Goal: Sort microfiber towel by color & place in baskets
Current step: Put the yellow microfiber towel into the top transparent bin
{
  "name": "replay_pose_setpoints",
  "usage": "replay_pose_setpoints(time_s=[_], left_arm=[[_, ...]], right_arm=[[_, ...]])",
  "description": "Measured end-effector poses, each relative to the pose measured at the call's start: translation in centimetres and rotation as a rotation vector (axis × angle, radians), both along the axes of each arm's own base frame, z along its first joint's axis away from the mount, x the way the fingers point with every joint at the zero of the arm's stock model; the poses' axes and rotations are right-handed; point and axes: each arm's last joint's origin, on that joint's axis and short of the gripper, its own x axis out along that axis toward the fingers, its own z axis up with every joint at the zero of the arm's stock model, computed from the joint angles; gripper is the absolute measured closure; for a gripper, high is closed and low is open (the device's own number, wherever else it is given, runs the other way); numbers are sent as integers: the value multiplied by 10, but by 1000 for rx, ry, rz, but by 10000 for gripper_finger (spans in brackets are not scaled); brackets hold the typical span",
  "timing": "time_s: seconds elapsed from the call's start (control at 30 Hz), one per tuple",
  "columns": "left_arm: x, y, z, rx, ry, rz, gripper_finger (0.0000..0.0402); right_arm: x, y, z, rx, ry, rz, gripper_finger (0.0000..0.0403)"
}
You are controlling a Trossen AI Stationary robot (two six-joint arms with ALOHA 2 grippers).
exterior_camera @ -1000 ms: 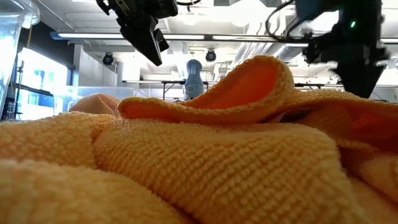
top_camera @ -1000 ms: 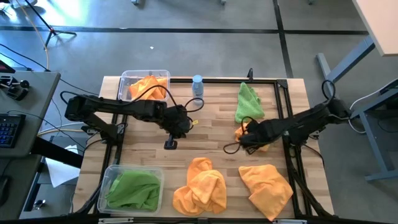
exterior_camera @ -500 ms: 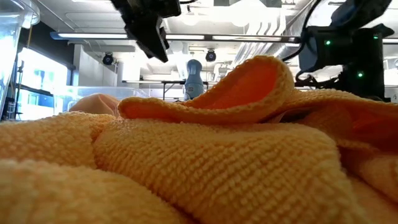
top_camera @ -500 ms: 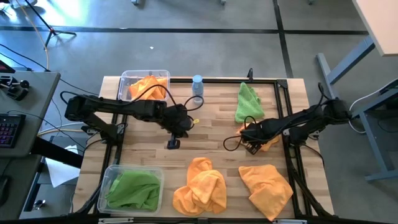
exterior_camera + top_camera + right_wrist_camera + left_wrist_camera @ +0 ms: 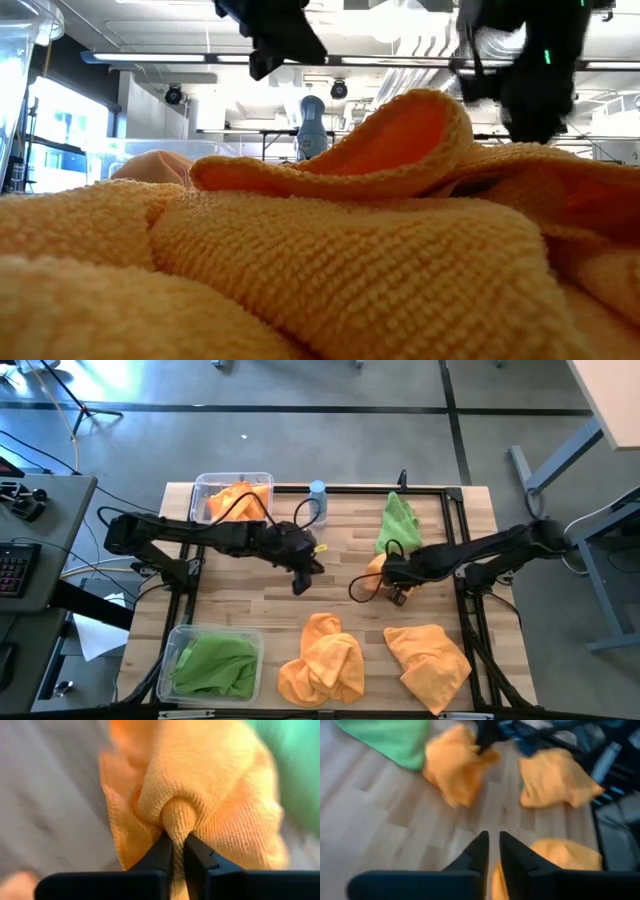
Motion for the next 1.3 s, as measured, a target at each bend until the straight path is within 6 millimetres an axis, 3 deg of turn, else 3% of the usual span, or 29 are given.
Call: replay_pose_setpoints(time_s=[0.27,0.47,0.63,0.9,1.1,1.3], left_arm=[[19,-16,11,101,-226,103,246],[42,-34,22,287,-519,37,194],[66,-51,36,428,-498,48,194],[106,-45,61,441,-296,48,195],[125,-32,49,394,-200,44,195],[131,-27,35,355,-152,42,195]], right_arm=[[-6,0,90,-91,-224,153,393],[-15,-1,126,-120,-345,232,399],[-15,-1,132,-142,-356,280,398],[-13,-1,133,-154,-373,318,399],[-10,8,137,-175,-425,403,399],[-9,21,142,-238,-489,471,399]])
